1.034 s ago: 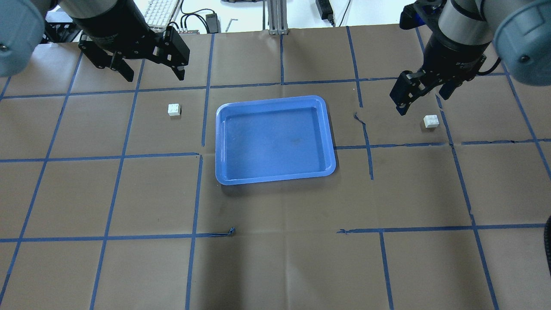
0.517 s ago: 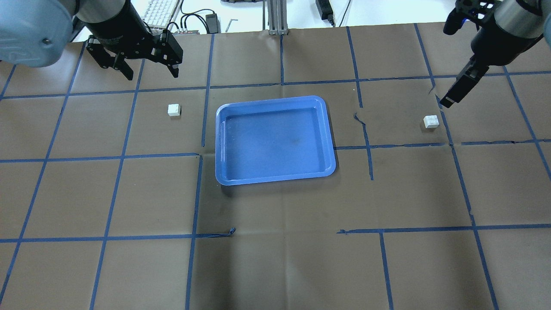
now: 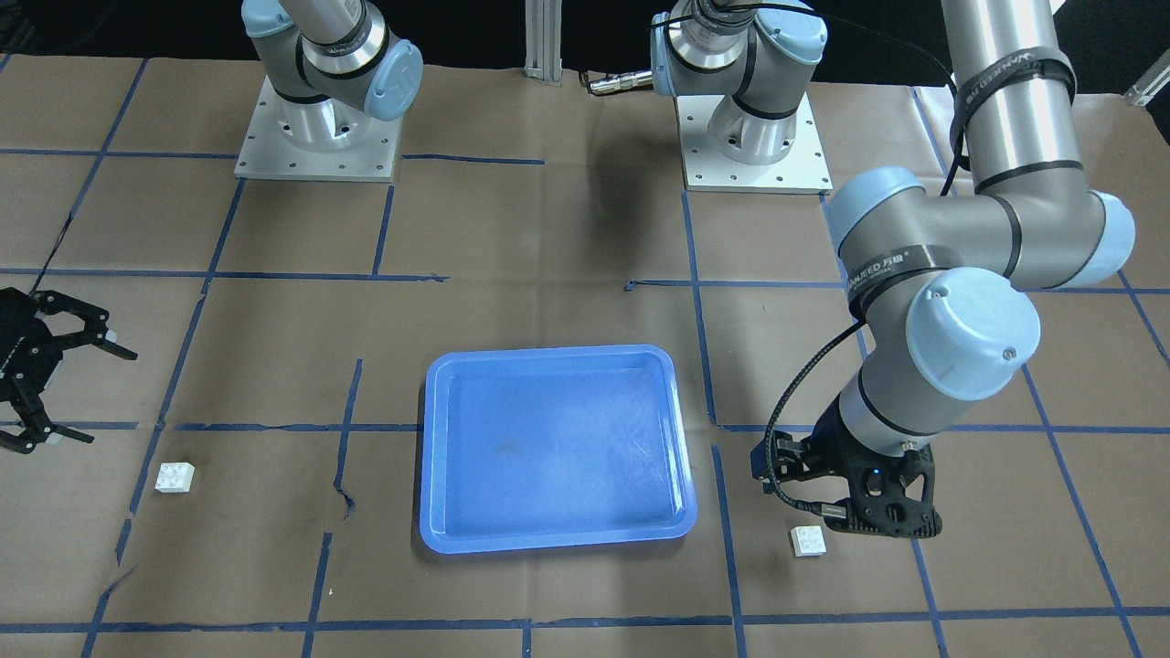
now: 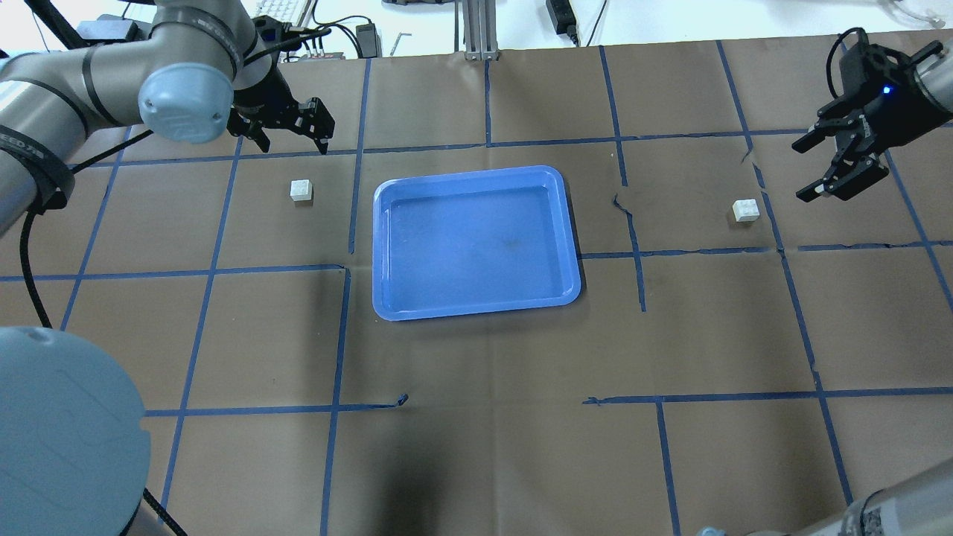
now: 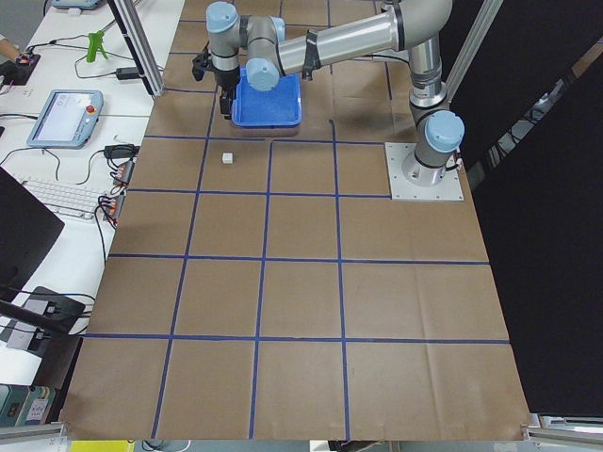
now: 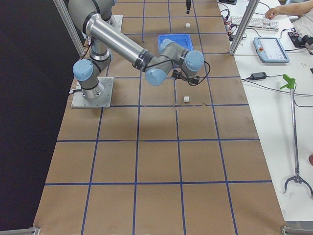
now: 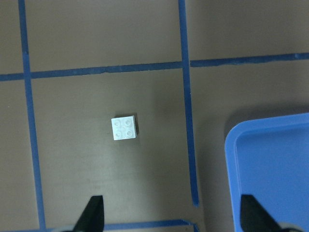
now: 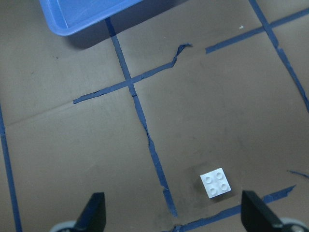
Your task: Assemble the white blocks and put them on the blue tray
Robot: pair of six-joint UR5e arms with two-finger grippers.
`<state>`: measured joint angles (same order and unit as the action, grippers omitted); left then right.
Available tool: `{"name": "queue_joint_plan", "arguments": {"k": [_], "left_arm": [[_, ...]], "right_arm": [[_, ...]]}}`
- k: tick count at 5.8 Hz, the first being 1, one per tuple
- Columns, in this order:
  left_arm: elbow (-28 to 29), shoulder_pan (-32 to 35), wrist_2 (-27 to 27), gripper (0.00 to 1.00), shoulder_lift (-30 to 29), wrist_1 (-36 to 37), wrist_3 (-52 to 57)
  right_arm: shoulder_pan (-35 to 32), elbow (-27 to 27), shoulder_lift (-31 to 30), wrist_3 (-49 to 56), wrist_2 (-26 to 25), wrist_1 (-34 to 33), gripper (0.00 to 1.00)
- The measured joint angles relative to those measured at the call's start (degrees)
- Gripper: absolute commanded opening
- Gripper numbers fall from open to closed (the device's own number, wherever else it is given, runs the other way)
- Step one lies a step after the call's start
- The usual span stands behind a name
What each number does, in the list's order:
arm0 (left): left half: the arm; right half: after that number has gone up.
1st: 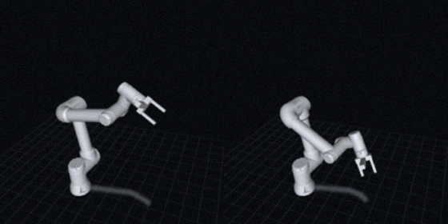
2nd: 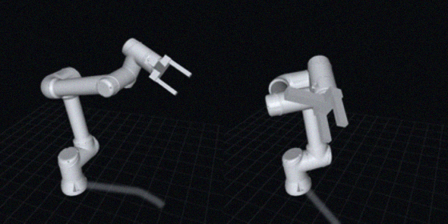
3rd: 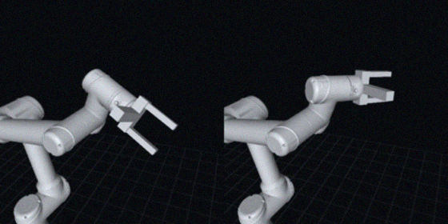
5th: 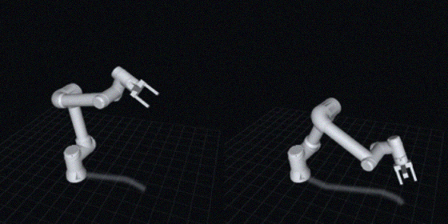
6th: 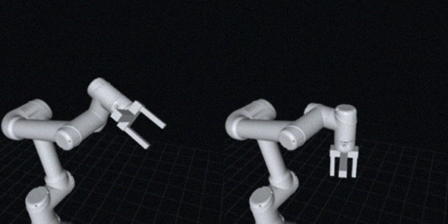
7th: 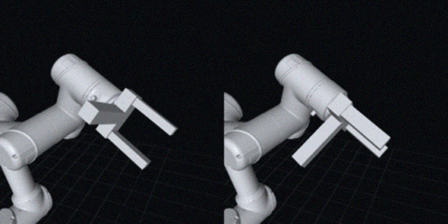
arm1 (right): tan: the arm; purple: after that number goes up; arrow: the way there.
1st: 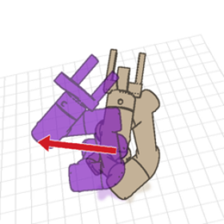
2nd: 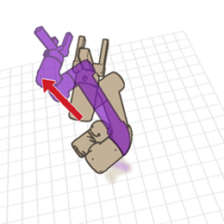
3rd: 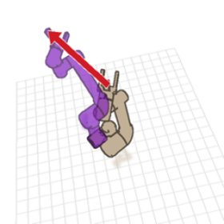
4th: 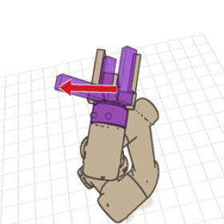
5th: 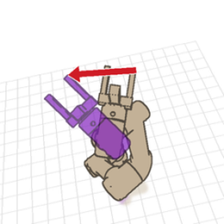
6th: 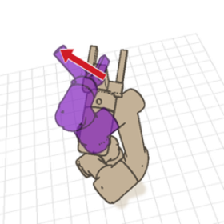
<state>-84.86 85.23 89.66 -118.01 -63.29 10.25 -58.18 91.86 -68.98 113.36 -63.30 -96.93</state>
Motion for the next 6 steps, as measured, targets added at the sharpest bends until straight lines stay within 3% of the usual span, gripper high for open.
{"name": "queue_joint_plan", "arguments": {"k": [2, 3, 4, 5, 6], "left_arm": [[-1.1, -1.9, 0.0, 0.99, -5.9, 5.2, 1.3], [-1.1, -2.2, 0.1, 0.99, -7.9, 7.2, 1.3], [-1.0, -2.2, 0.1, 0.89, -9.3, 8.8, 1.4], [-0.8, -2.3, 0.1, 0.59, -10.2, 9.4, 1.4], [-0.7, -2.3, 0.2, 0.41, -10.7, 9.6, 1.4]], "right_arm": [[2.2, -0.4, 8.1, 16.3, 8.3, -1.2, 1.00], [2.3, -0.4, 10.9, 19.5, 10.1, -3.0, 1.00], [2.4, -0.2, 13.1, 20.6, 10.4, -4.0, 1.00], [2.4, 0.0, 14.7, 21.8, 10.2, -4.3, 1.00], [2.4, 0.0, 15.5, 23.1, 10.1, -4.4, 0.93]]}}
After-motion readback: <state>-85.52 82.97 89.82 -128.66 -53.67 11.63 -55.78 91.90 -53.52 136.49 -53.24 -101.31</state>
